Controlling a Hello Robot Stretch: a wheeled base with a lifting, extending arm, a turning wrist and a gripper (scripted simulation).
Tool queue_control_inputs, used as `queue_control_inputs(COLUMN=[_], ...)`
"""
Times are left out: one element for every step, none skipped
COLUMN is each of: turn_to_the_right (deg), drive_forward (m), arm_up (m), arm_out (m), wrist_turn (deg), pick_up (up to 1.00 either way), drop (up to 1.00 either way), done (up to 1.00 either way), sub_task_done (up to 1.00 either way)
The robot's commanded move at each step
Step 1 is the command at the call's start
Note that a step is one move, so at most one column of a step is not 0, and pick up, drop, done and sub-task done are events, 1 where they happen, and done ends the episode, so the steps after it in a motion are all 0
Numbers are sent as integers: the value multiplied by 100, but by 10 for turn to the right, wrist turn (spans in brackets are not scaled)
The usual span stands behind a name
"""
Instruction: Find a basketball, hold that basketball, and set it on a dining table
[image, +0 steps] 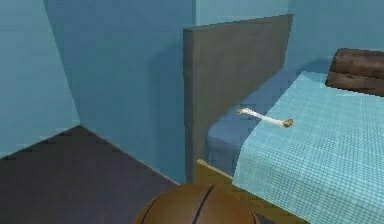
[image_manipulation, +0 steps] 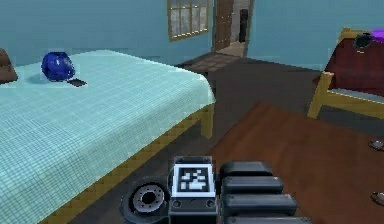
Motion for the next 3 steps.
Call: queue_control_inputs(turn_to_the_right=[0,-450,-450], drive_forward=[5,0,0], arm_up=[0,0,0], arm_out=[0,0,0], wrist_turn=[0,0,0], pick_up=[0,0,0], drop=[0,0,0], done=[0,0,0], sub_task_done=[0,0,0])
